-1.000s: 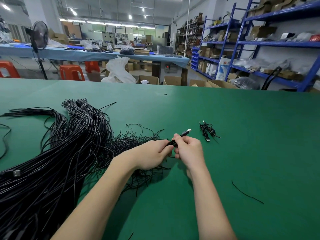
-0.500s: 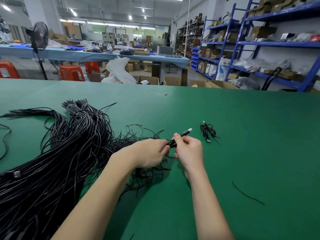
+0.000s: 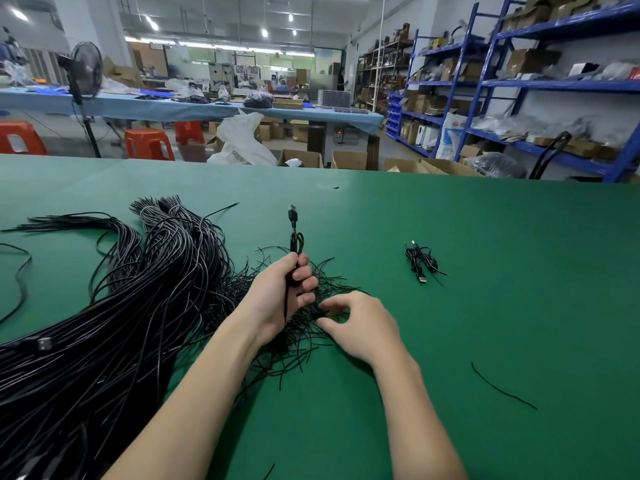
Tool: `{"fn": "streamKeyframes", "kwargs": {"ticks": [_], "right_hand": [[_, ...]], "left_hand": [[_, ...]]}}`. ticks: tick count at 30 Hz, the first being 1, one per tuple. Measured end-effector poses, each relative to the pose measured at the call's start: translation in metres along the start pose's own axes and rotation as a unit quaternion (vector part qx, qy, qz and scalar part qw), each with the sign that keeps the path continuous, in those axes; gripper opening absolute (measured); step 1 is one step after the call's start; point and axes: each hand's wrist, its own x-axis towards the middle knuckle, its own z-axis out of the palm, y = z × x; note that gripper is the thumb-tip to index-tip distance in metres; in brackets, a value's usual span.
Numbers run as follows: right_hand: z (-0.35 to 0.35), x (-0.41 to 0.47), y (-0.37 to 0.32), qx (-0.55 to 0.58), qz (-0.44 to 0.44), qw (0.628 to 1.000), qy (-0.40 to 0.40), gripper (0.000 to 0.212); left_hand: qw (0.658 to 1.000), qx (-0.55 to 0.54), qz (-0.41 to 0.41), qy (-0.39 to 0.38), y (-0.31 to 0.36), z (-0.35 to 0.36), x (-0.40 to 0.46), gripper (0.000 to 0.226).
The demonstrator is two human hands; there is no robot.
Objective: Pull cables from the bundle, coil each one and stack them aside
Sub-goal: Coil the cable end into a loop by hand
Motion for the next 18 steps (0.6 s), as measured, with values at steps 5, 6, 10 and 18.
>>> {"fn": "streamKeyframes", "kwargs": {"ticks": [5,6,10,18], "right_hand": [[-0.002,-0.001,0.000,0.004,0.018,0.998,0.068,0.007],[-0.004,-0.002,0.000,0.007,0.014,0.997,0.075,0.006],[-0.007,0.000,0.003,0.051,0.015,0.995,0.079,0.006],[-0.007,0.006,0.014,0.225,0.013,0.968,0.107,0.009]], "left_hand": [[1.000,0.009,0.013,0.022,-0.004,-0.004,0.001,0.027],[1.000,0.014,0.011,0.023,-0.004,-0.003,0.002,0.027],[0.999,0.041,0.011,0.021,-0.005,0.000,0.001,0.027],[0.998,0.063,0.021,0.017,-0.003,0.002,-0.001,0.026]]}}
